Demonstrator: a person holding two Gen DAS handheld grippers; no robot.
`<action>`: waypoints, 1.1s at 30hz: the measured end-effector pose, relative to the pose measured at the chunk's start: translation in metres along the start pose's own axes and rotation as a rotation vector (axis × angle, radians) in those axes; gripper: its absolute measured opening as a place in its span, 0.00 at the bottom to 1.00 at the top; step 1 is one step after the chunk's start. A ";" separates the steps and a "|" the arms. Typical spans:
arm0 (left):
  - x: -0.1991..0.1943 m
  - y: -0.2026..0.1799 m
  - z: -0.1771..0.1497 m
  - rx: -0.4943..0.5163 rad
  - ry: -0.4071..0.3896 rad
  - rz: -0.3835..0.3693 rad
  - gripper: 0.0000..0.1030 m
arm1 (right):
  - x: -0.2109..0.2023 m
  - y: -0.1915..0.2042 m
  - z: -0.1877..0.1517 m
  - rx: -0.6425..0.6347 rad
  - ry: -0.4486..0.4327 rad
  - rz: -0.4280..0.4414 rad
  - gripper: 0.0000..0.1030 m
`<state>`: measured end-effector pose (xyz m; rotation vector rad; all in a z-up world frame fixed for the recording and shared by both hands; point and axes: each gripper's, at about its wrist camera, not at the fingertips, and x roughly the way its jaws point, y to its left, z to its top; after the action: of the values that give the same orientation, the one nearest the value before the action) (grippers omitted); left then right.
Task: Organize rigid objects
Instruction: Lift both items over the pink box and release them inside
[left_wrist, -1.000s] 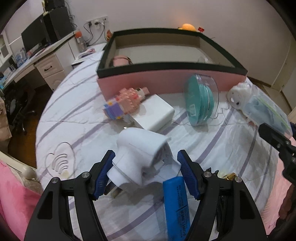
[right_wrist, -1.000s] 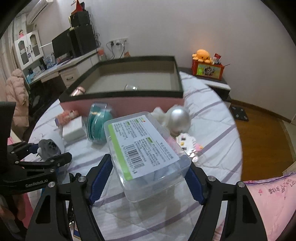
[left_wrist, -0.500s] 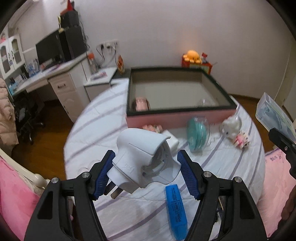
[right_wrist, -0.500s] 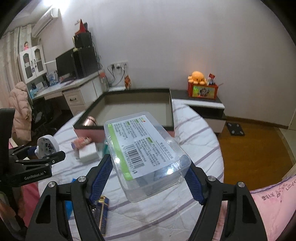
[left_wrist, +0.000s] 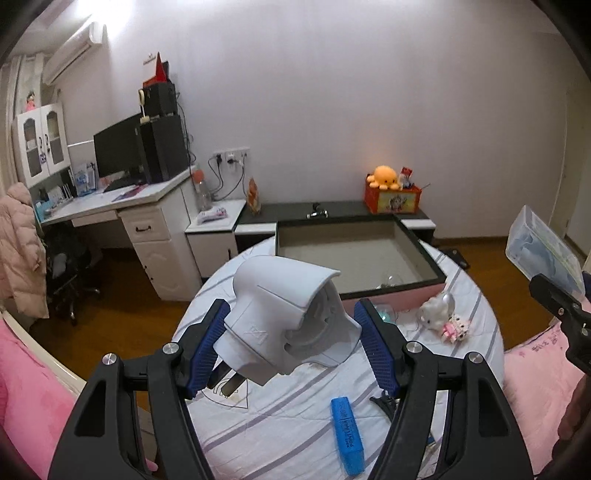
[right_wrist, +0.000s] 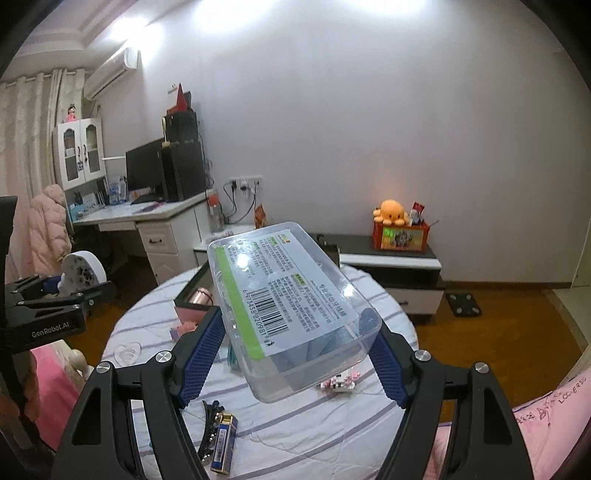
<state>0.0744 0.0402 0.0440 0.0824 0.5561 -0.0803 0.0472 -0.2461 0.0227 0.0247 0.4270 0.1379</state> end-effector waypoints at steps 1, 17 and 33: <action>-0.003 -0.001 0.000 0.001 -0.008 0.003 0.69 | -0.002 0.000 0.001 -0.001 -0.005 0.002 0.74; -0.012 -0.006 -0.001 -0.004 -0.025 0.016 0.69 | -0.014 0.002 -0.001 -0.009 -0.031 -0.003 0.74; 0.030 -0.006 0.014 0.001 -0.003 0.009 0.69 | 0.013 0.005 0.007 -0.028 -0.018 -0.006 0.74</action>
<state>0.1070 0.0307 0.0398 0.0855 0.5526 -0.0719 0.0610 -0.2389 0.0245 -0.0032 0.4070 0.1377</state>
